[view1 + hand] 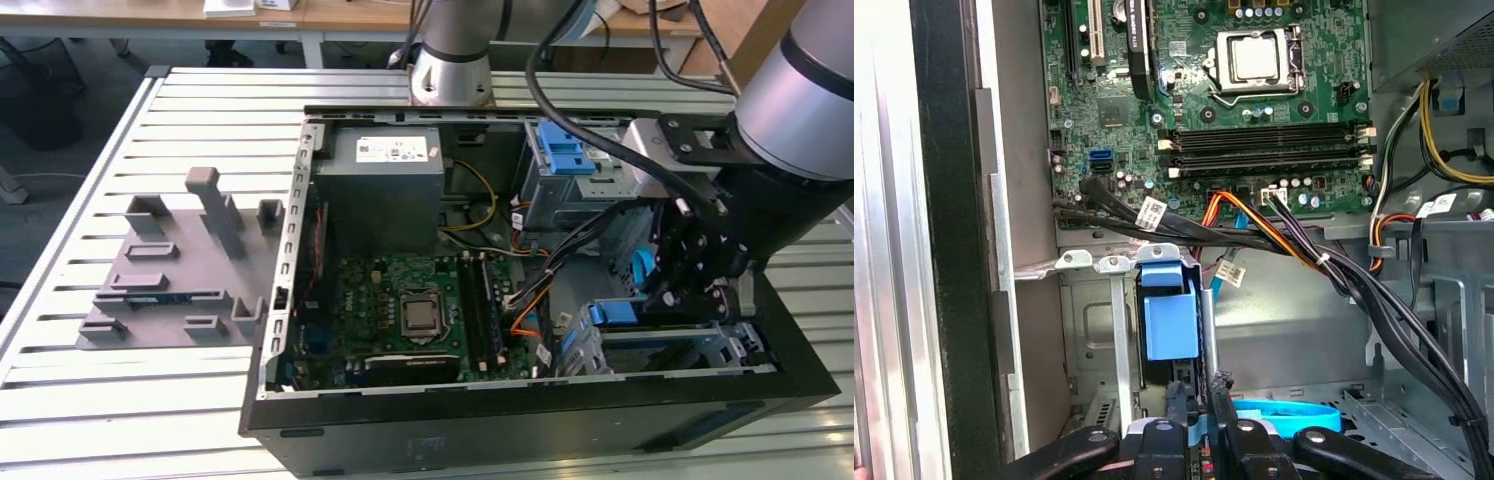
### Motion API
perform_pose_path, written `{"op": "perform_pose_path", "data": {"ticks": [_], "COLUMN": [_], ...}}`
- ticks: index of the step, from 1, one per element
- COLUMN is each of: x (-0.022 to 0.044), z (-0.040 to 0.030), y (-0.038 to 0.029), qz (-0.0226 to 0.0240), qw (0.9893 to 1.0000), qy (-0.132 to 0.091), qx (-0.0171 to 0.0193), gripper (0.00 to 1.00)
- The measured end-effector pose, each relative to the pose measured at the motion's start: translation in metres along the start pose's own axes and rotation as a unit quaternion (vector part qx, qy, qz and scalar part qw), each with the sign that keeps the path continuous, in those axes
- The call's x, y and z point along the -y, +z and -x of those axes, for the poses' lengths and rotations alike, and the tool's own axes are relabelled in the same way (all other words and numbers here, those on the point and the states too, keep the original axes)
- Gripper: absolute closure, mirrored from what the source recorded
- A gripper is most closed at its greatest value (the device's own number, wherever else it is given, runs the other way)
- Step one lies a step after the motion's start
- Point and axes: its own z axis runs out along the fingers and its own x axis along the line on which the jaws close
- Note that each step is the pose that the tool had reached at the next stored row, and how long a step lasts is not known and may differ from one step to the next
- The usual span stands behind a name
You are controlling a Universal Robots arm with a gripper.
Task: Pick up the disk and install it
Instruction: 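Insert the second disk wire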
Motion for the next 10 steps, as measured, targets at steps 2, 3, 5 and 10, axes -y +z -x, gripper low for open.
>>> {"op": "perform_pose_path", "data": {"ticks": [2, 3, 5, 10], "x": [0.0001, 0.0001, 0.0001, 0.0003], "z": [0.0001, 0.0001, 0.0002, 0.0005], "y": [-0.0020, -0.0031, -0.0056, -0.0137], "qz": [0.0002, 0.0004, 0.0007, 0.0025], "qw": [1.0000, 1.0000, 1.0000, 1.0000], "qy": [0.000, 0.000, 0.000, 0.000], "qx": [0.0000, -0.0001, -0.0001, -0.0003], "gripper": [0.77, 0.77, 0.77, 0.78]}}
